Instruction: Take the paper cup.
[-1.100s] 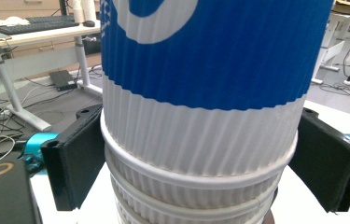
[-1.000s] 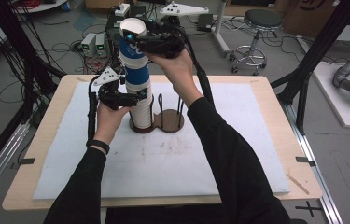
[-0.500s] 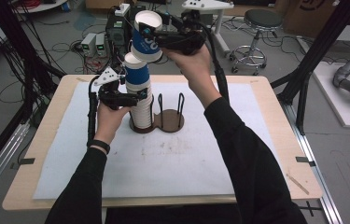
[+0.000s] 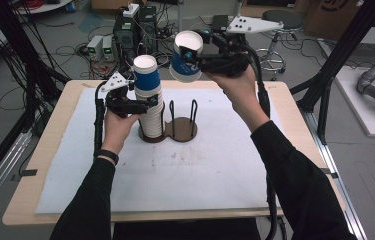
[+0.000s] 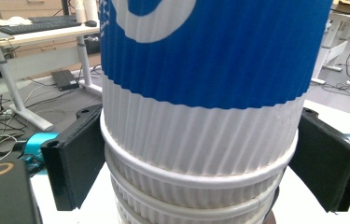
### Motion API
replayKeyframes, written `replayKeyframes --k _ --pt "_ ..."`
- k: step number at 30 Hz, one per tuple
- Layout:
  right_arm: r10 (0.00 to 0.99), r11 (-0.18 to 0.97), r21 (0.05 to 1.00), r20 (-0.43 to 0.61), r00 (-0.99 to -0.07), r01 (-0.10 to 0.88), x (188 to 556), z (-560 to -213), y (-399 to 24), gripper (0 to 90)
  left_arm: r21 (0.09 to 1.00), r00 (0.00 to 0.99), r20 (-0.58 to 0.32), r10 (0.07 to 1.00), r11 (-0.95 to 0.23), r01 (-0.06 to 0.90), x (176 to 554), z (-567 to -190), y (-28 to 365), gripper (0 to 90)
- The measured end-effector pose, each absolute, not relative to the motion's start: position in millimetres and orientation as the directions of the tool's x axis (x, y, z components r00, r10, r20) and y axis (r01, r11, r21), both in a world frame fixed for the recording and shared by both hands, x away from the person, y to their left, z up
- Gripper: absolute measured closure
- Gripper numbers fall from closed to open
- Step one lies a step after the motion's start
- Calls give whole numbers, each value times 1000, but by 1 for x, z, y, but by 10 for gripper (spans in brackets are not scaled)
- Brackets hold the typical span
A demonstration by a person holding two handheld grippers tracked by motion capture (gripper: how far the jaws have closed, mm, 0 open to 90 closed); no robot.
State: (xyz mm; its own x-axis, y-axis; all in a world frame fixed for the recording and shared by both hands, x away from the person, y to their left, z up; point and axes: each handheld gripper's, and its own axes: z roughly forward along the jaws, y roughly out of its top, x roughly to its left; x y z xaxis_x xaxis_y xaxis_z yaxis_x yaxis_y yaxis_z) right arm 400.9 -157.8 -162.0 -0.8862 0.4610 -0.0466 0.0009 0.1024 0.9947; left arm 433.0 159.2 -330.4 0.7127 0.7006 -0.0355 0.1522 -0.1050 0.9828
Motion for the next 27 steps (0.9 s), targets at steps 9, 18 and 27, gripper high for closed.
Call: replayKeyframes --k 9,18,27 --pt "452 103 994 -23 -892 26 387 -184 -189 301 982 713 -33 701 -109 152 433 -330 159 115" --pt "451 102 993 3 -892 55 372 -216 -213 301 982 712 -33 701 -109 153 432 -330 159 114" --pt "454 108 990 30 -891 89 358 -245 -232 301 982 713 -33 700 -109 152 433 -330 159 114"
